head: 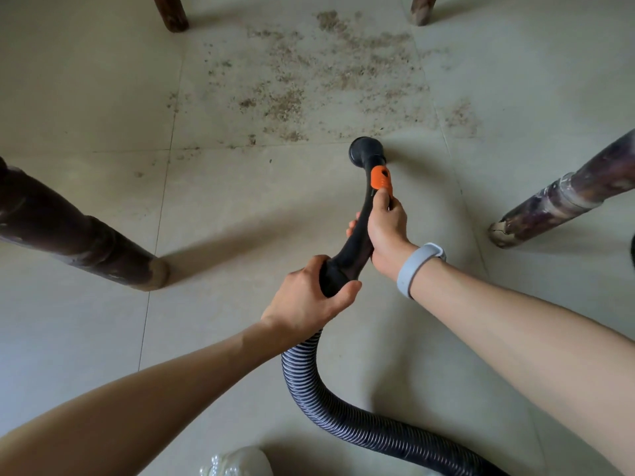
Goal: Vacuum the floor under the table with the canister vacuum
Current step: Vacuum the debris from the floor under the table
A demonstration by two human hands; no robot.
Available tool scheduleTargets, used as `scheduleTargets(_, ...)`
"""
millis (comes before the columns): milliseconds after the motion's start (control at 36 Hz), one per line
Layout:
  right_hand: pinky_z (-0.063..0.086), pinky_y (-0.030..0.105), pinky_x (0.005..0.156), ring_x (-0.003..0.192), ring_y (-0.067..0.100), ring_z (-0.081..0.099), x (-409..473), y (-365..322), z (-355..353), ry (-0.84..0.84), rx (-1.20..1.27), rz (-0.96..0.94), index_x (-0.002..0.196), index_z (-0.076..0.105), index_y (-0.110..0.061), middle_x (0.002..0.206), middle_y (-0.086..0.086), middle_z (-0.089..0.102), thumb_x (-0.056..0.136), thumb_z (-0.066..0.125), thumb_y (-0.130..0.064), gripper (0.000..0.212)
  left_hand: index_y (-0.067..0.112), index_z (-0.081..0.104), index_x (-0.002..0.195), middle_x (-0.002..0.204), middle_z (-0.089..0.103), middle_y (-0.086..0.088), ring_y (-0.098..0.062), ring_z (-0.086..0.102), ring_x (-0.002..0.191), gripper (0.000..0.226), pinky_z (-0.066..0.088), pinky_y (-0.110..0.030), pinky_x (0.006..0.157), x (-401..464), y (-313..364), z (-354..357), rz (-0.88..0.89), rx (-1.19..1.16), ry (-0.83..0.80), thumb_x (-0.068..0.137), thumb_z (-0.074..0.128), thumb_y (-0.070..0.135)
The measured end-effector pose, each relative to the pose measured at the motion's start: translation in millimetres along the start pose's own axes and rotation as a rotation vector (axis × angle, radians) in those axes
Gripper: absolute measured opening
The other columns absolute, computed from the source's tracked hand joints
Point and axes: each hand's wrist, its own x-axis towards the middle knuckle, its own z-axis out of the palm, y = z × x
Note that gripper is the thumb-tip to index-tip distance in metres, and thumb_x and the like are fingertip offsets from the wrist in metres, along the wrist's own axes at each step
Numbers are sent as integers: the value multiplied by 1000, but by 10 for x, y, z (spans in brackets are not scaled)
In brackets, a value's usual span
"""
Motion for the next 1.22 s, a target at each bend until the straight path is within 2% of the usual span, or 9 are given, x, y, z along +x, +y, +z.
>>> scheduleTargets(111, 48, 27, 45, 36, 18, 50, 92, -32, -172, 42, 79, 35, 107, 50, -9, 66, 8, 48, 98, 42, -44, 38, 18, 53, 107, 83, 65, -1, -20, 61, 80, 42, 49, -30, 71, 101, 103, 64, 43, 34, -52, 82, 62, 50)
scheduleTargets(222, 47, 27, 46, 36, 17, 50, 197, -93, -282, 69, 123, 50, 110, 50, -9, 66, 7, 49, 96, 45, -49, 43, 20, 51, 106, 81, 64, -1, -21, 60, 79, 43, 50, -32, 71, 224, 199, 129, 69, 80, -78, 81, 58, 55)
scheduleTargets(333, 47, 24, 45, 41, 18, 50, 304, -217, -342, 69, 133, 53, 110, 51, -9, 66, 7, 49, 98, 44, -45, 39, 18, 52, 104, 84, 64, -2, -22, 60, 79, 44, 50, -33, 70, 394, 308, 175, 76, 105, -83, 83, 58, 56)
scheduleTargets(583, 46, 24, 46, 43, 18, 48, 559, -393, -431, 42, 169, 73, 89, 51, -10, 61, 5, 46, 89, 56, -55, 45, 17, 49, 104, 83, 57, -1, -22, 52, 75, 45, 37, -28, 63, 663, 495, 338, 52, 119, -59, 84, 57, 56)
scheduleTargets(750, 48, 23, 47, 43, 16, 50, 584, -324, -508, 14, 177, 110, 95, 53, -10, 63, 3, 48, 81, 62, -61, 54, 15, 49, 108, 87, 55, -2, -23, 51, 77, 49, 38, -29, 64, 619, 492, 403, 59, 143, -59, 84, 56, 57)
scheduleTargets(889, 47, 22, 45, 43, 16, 48, 545, -267, -446, -21, 156, 108, 96, 53, -10, 64, 3, 46, 85, 58, -60, 51, 15, 48, 108, 87, 55, -1, -26, 57, 83, 48, 38, -29, 64, 545, 423, 384, 47, 118, -52, 84, 57, 55)
scheduleTargets(1000, 46, 23, 45, 43, 17, 48, 521, -259, -377, -34, 141, 103, 93, 53, -12, 64, 4, 47, 90, 53, -56, 45, 15, 47, 105, 86, 54, 0, -23, 51, 77, 46, 37, -29, 64, 506, 391, 346, 31, 103, -40, 84, 57, 54)
scheduleTargets(1222, 46, 22, 44, 45, 19, 48, 486, -249, -284, -62, 90, 88, 102, 53, -9, 64, 5, 47, 94, 50, -51, 43, 16, 46, 101, 85, 56, 0, -24, 56, 79, 43, 42, -31, 65, 464, 348, 269, 28, 80, -32, 85, 57, 54)
